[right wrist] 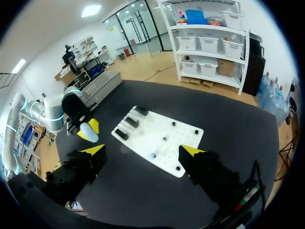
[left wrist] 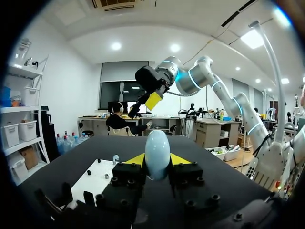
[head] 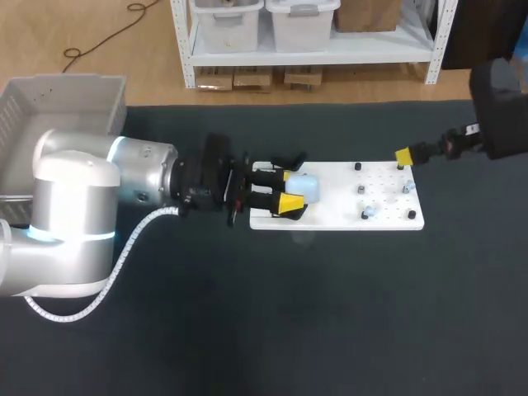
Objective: Pick up each earbud case from the left stands, insert the matching earbuds, close the lid, and place the case in the box.
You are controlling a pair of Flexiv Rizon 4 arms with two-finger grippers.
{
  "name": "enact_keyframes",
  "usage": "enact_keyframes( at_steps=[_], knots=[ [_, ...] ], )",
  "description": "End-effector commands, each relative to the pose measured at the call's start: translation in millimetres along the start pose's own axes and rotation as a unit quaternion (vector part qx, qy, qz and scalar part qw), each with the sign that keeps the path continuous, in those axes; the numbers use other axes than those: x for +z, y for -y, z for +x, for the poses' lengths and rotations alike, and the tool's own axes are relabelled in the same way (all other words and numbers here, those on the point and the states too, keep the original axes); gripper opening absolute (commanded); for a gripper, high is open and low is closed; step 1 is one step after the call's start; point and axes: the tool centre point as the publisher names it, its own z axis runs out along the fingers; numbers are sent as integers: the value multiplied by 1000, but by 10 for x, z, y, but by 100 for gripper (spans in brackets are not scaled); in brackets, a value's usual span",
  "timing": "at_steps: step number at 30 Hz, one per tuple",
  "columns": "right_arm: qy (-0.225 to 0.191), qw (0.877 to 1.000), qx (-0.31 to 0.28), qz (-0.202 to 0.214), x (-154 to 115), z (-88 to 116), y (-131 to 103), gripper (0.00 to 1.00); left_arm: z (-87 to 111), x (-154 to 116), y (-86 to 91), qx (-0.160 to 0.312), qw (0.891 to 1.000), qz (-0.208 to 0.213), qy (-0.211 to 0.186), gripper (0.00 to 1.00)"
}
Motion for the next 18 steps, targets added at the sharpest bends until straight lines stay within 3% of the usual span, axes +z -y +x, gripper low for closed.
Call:
enact_keyframes(
  at_steps=[1, 18],
  knots=[
    [-8, 1000, 0, 11, -26, 68, -202, 100, 22, 19, -38, -1, 1000, 7, -2, 0],
    [-49, 999, -3, -14, 51, 391, -767, 100, 62, 45, -30, 0, 1000, 4, -10, 0]
  ],
)
